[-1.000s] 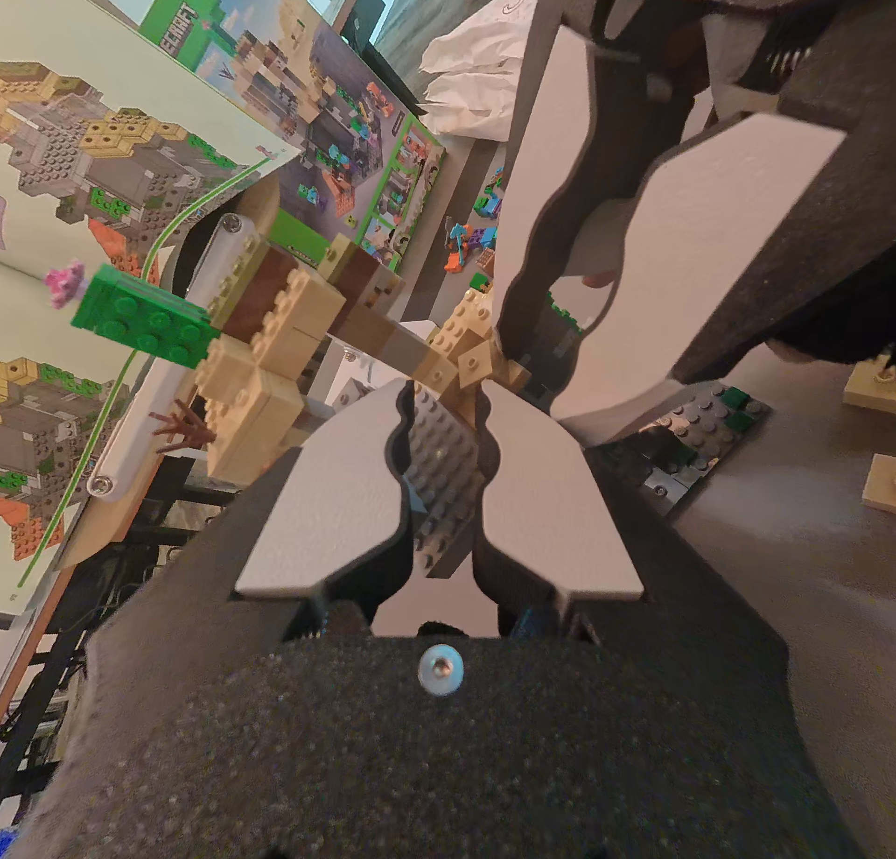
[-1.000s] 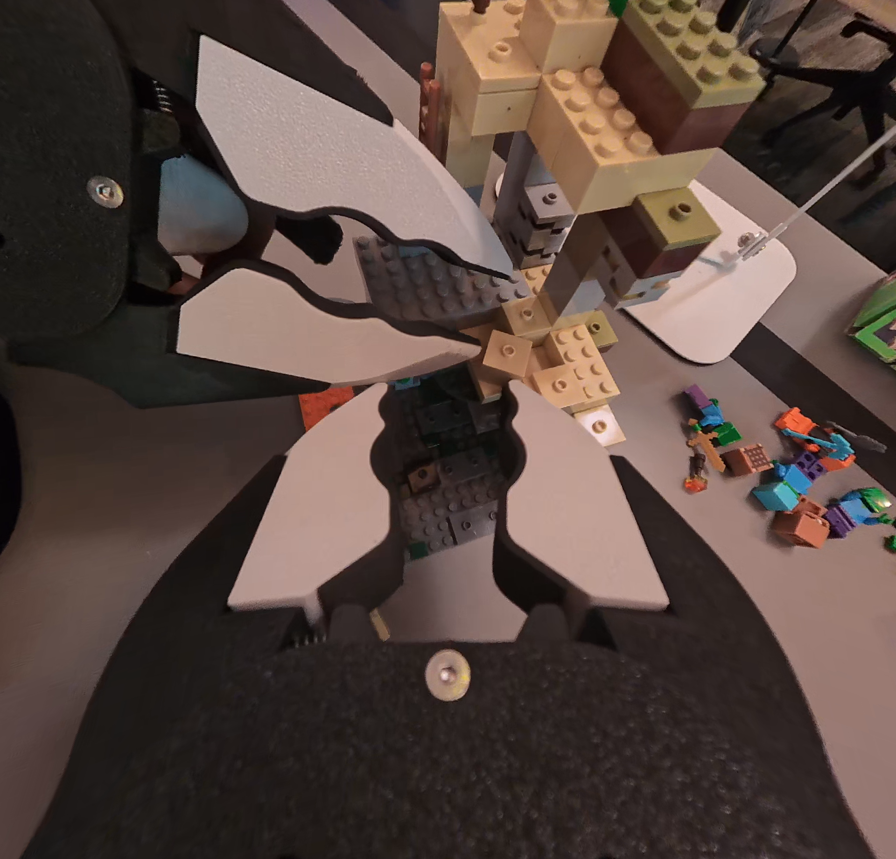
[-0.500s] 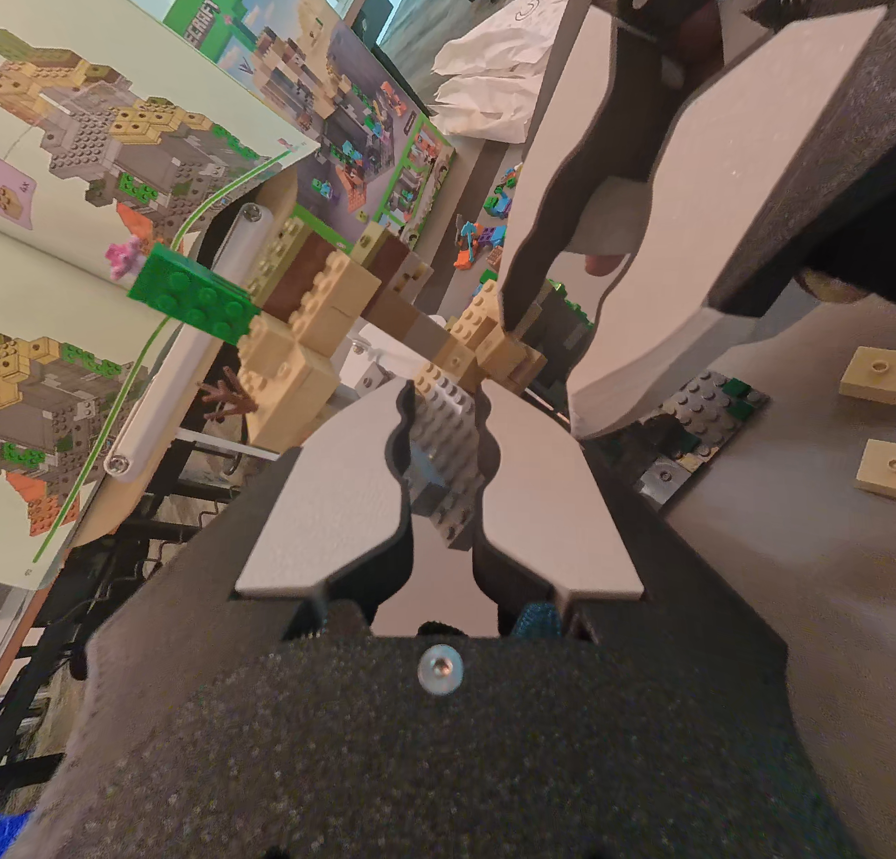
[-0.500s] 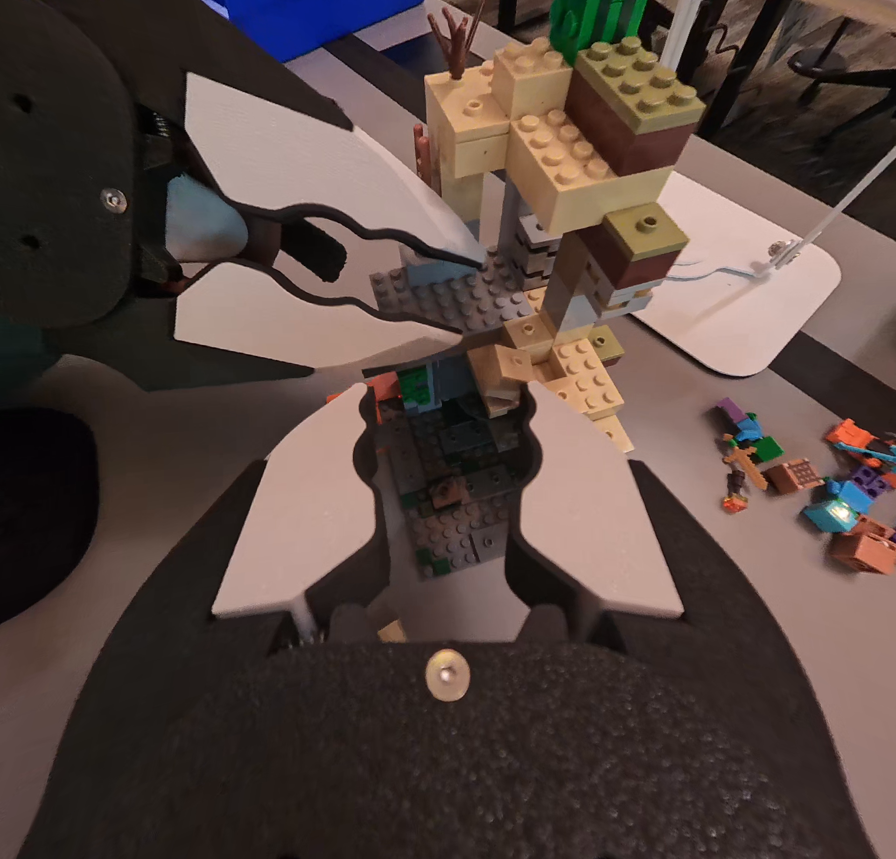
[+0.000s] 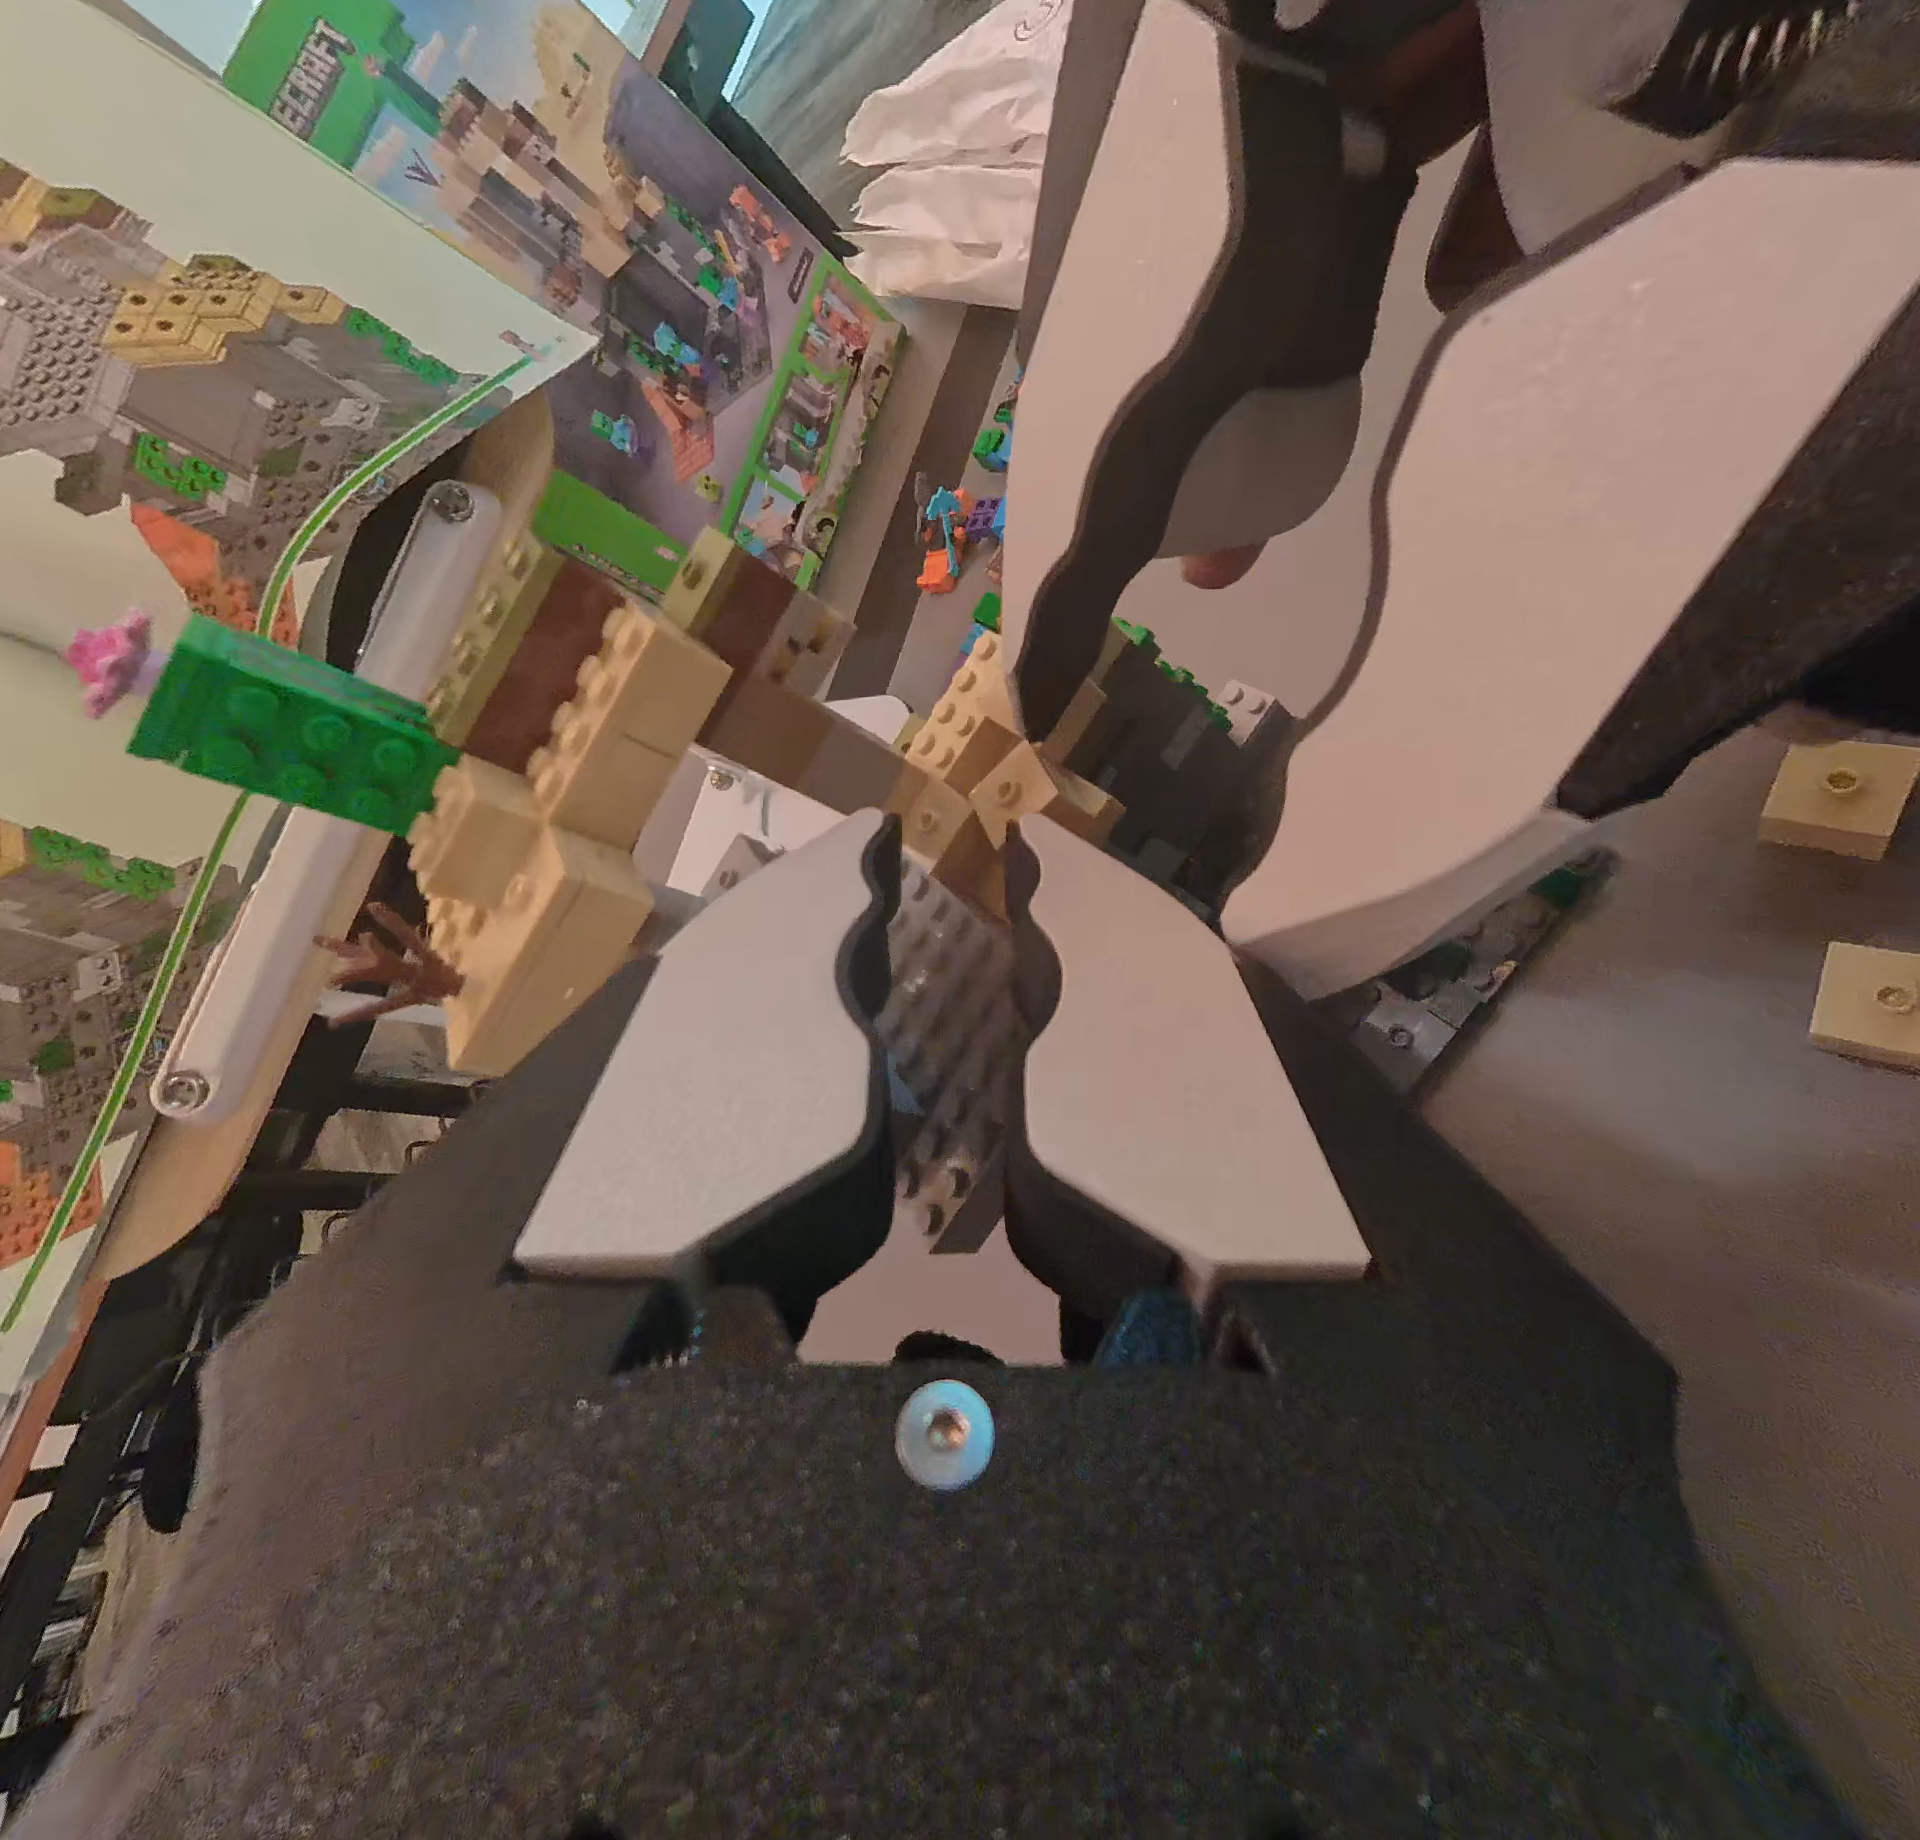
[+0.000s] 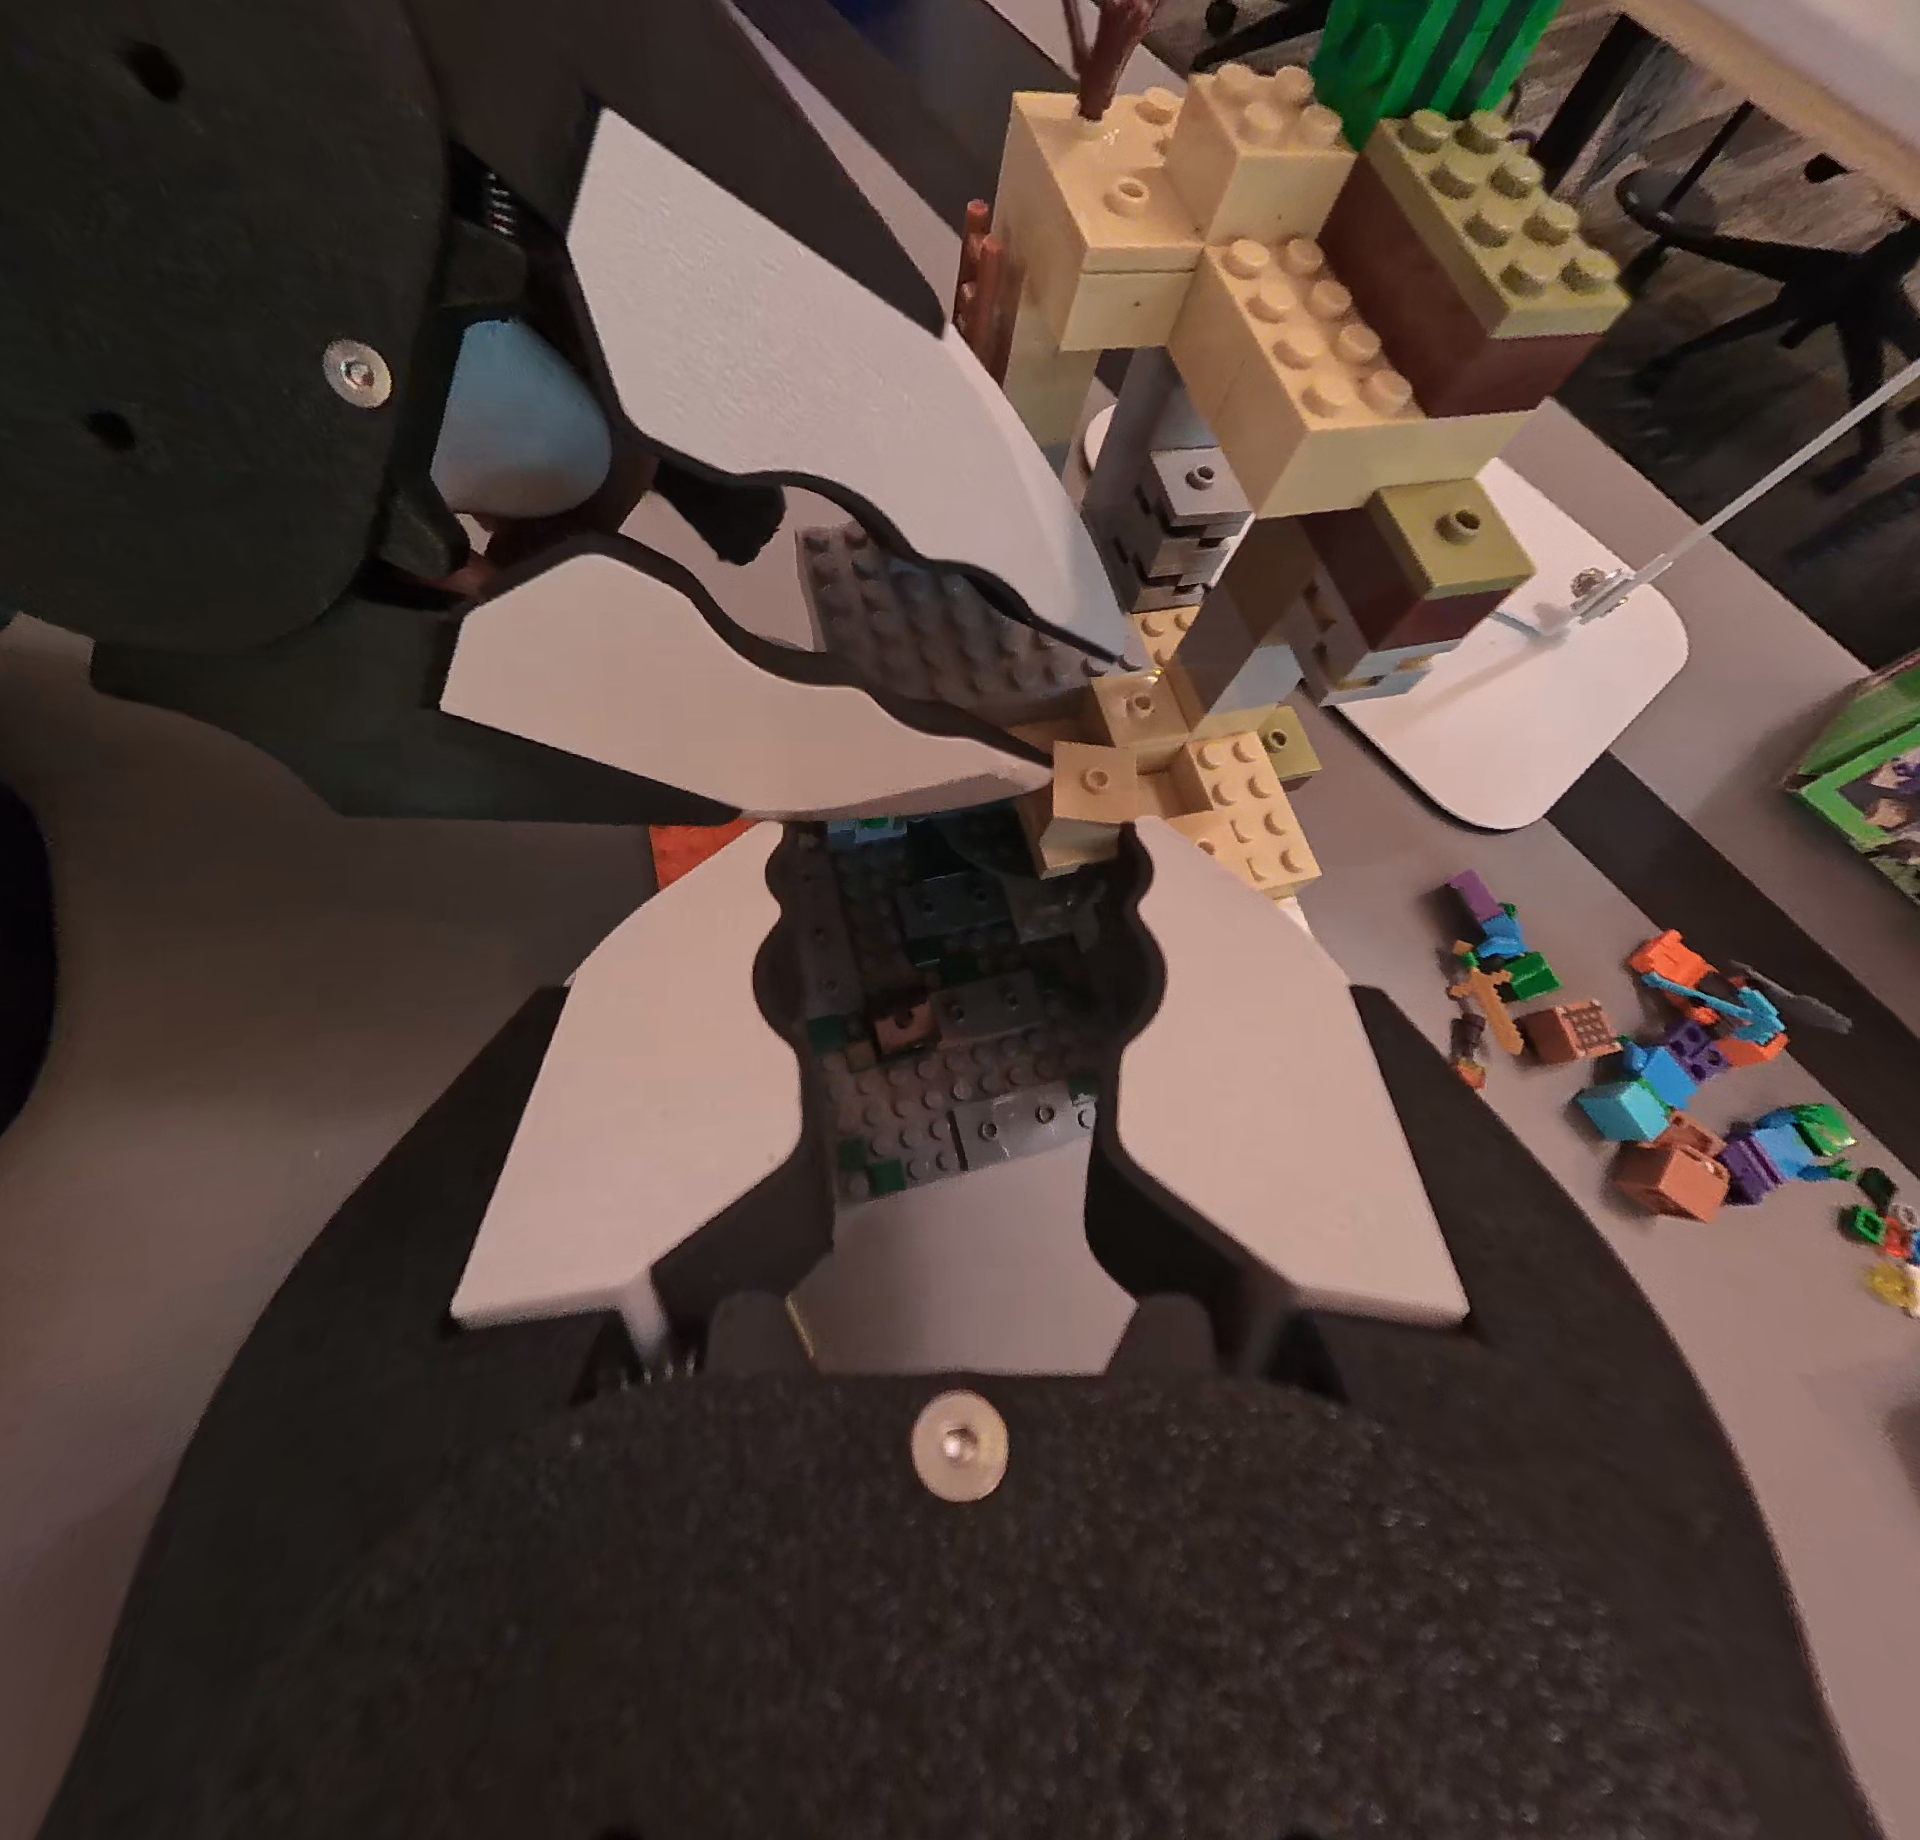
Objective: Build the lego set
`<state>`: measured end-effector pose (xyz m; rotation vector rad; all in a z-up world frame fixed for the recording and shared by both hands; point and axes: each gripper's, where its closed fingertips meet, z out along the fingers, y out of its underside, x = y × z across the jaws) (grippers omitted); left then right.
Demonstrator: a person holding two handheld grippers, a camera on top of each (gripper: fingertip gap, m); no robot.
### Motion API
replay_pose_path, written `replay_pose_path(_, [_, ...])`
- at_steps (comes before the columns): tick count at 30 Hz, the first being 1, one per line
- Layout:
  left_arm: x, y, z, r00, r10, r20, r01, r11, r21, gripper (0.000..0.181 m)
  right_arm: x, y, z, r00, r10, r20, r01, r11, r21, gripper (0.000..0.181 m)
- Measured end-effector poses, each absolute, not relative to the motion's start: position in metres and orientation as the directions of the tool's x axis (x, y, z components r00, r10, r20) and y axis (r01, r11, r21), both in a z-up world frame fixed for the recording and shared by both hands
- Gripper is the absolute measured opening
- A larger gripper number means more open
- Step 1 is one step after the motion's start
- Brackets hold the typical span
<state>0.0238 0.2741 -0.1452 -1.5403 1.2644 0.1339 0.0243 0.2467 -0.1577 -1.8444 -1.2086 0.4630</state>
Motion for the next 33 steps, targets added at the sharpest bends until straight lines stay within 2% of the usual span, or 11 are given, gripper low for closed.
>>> replay_pose_path(6, [0.028,0.274,-0.145,0.422,-0.630,-0.651,-0.755,0.153,-0.638,0.018,0.030,0.246,-0.154,0.464,0.878,0.119,0.532,-0.168,-0.830,0.054])
replay_pose_path(9, [0.030,0.275,-0.145,0.432,-0.628,-0.647,-0.754,0.142,-0.641,0.018,0.035,0.249,-0.152,0.475,0.869,0.139,0.522,-0.152,-0.839,0.041])
replay_pose_path(14, [0.025,0.272,-0.140,0.475,-0.633,-0.611,-0.719,0.121,-0.685,0.017,0.038,0.259,-0.143,0.484,0.855,0.187,0.533,-0.119,-0.838,0.038])
replay_pose_path(25, [-0.014,0.250,-0.138,0.572,-0.586,-0.574,-0.652,0.100,-0.751,0.014,0.028,0.273,-0.148,0.340,0.812,0.474,0.764,0.055,-0.643,0.019])
replay_pose_path(33, [-0.019,0.242,-0.138,0.590,-0.628,-0.509,-0.602,0.079,-0.795,0.014,0.030,0.278,-0.148,0.329,0.781,0.532,0.796,0.074,-0.601,0.008])
